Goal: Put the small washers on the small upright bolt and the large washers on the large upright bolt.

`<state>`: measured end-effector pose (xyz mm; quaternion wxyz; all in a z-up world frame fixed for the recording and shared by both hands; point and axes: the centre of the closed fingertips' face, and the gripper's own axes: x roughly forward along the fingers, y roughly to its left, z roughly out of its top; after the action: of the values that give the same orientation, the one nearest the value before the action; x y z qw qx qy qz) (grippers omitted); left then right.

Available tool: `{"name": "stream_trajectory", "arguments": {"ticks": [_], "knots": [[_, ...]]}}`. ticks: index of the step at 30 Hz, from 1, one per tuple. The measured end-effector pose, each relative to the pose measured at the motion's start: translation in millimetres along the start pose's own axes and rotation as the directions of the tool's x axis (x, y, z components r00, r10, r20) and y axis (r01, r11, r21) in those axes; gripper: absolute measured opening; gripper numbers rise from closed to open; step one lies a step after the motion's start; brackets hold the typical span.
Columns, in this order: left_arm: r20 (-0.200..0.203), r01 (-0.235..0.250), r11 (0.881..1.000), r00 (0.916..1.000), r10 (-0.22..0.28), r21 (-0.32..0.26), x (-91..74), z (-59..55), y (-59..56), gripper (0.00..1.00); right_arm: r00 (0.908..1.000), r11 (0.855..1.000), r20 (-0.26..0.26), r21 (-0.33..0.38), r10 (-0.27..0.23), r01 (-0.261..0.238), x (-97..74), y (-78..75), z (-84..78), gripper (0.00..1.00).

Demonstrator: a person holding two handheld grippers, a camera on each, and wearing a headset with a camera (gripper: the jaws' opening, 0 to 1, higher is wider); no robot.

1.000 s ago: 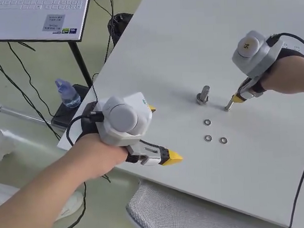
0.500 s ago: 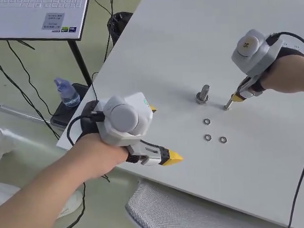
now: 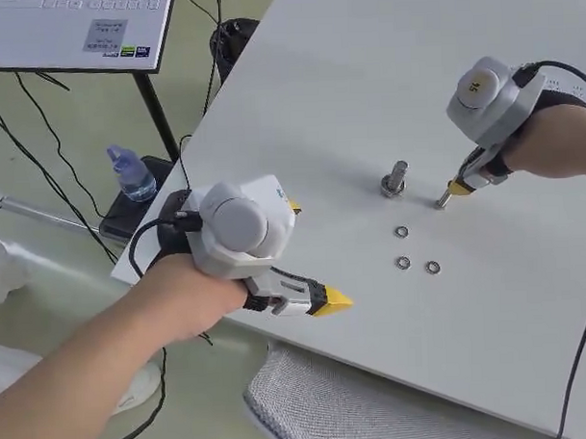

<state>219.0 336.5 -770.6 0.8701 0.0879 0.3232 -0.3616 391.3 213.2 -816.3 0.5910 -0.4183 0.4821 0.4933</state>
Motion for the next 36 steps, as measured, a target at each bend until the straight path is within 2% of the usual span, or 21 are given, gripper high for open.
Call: {"name": "stream_trajectory", "arguments": {"ticks": [7, 25, 27, 29, 32, 36], "knots": [[0.018, -0.003, 1.000, 0.9998, 0.003, 0.002, -2.0, 4.9, -0.4, 0.80, 0.9999, 1.000, -0.011, -0.011, -0.002, 0.001, 5.4, -0.4, 0.6, 0.13], [0.009, 0.001, 1.000, 1.0000, -0.001, 0.002, -1.8, 2.8, -3.7, 0.79, 0.9995, 1.000, -0.030, -0.014, 0.005, -0.005, 32.9, -8.2, -5.9, 0.13], [0.016, 0.007, 1.000, 0.9998, -0.007, -0.019, -2.5, 3.2, -4.1, 0.79, 0.9995, 1.000, -0.032, -0.018, 0.003, -0.004, 35.3, -8.3, -5.9, 0.13], [0.053, 0.015, 0.998, 0.9985, -0.012, -0.060, -3.2, 9.0, -4.8, 0.79, 0.9994, 1.000, -0.034, -0.018, 0.007, -0.008, 38.1, -7.1, -5.6, 0.13], [0.035, 0.004, 0.999, 0.9994, -0.003, -0.036, -4.5, 6.6, -2.0, 0.79, 0.9993, 1.000, -0.036, -0.020, 0.011, -0.012, 43.4, -7.1, -5.0, 0.13], [0.050, 0.011, 0.999, 0.9987, -0.009, -0.051, -5.1, 9.0, -2.4, 0.79, 0.9990, 1.000, -0.043, -0.020, 0.011, -0.012, 53.0, -7.3, -6.5, 0.13]]}}
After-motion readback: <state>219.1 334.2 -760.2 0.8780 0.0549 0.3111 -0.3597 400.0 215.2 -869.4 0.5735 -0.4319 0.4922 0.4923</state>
